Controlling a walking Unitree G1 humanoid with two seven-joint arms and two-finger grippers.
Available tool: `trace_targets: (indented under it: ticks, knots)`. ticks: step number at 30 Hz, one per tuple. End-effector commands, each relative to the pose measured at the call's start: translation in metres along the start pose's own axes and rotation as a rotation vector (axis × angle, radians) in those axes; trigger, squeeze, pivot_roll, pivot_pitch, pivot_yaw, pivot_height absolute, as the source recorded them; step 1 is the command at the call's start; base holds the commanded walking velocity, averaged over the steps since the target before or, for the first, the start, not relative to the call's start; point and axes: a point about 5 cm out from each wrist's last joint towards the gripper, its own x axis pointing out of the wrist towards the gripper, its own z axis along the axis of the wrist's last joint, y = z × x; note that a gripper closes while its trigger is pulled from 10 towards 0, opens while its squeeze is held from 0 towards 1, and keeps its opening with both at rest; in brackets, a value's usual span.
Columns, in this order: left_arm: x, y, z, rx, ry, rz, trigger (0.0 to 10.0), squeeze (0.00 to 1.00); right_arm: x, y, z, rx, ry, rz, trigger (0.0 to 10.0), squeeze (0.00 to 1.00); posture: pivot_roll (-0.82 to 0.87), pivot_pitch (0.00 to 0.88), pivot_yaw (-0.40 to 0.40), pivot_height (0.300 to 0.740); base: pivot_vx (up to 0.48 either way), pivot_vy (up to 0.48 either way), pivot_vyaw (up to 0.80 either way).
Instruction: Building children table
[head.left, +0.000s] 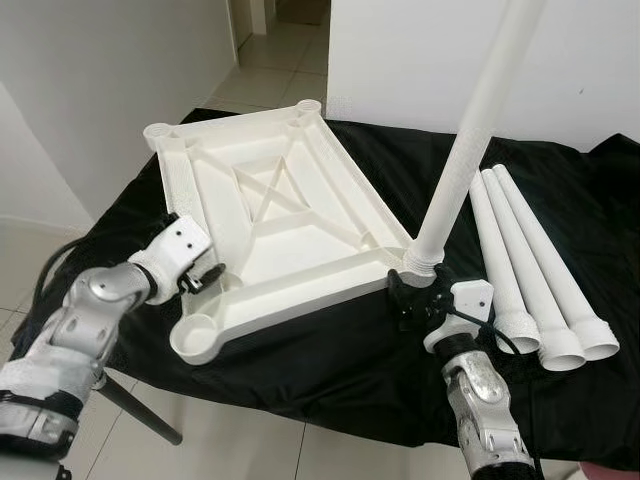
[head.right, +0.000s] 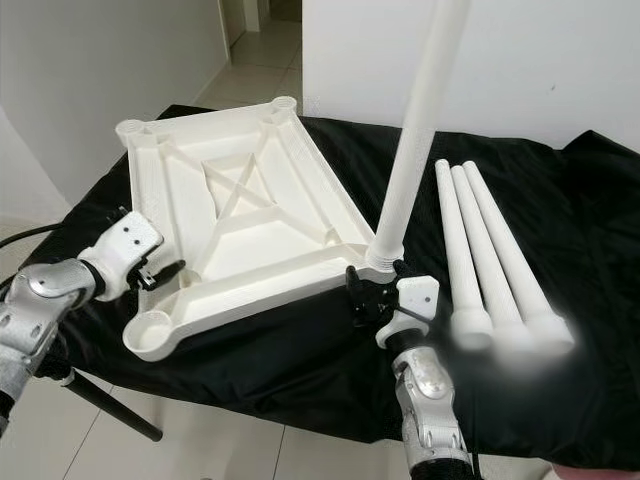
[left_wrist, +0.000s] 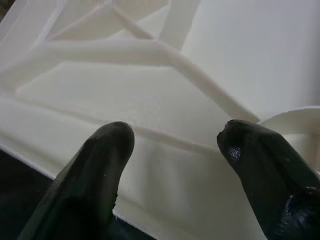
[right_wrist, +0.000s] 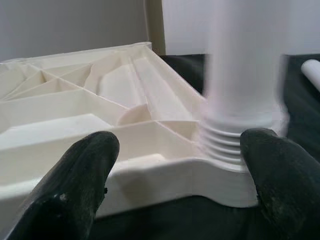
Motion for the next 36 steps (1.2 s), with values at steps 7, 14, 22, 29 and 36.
trace_targets:
  ticks: [7,14,22,29,36]
  knots:
    - [0.021,-0.073,-0.008,-0.058,0.021,-0.377,10.0,0.00,0.021,-0.006,-0.002,-0.035,0.036,0.002,10.0,0.00,-0.01,0.039,0.006,0.740,0.000,0.000,0.00]
    - [0.030,-0.087,0.008,-0.087,-0.038,-0.360,10.0,0.00,0.031,-0.021,0.002,-0.028,0.019,-0.036,10.0,0.00,-0.01,0.031,-0.003,0.740,0.000,0.000,0.00]
    - [0.025,-0.059,0.007,-0.045,-0.062,-0.254,10.0,0.00,0.030,-0.012,0.002,-0.019,0.005,0.026,10.0,0.00,0.00,0.033,-0.013,0.740,0.000,0.000,0.00]
    - [0.005,-0.032,0.005,-0.064,-0.074,-0.281,10.0,0.00,0.018,-0.012,0.001,-0.025,-0.004,0.034,10.0,0.00,-0.02,0.044,-0.004,0.740,0.000,0.000,0.00]
    - [-0.005,-0.031,0.006,-0.077,-0.085,-0.322,10.0,0.00,0.009,-0.014,0.002,-0.003,-0.037,-0.042,10.0,0.00,-0.02,0.045,-0.010,0.740,0.000,0.000,0.00]
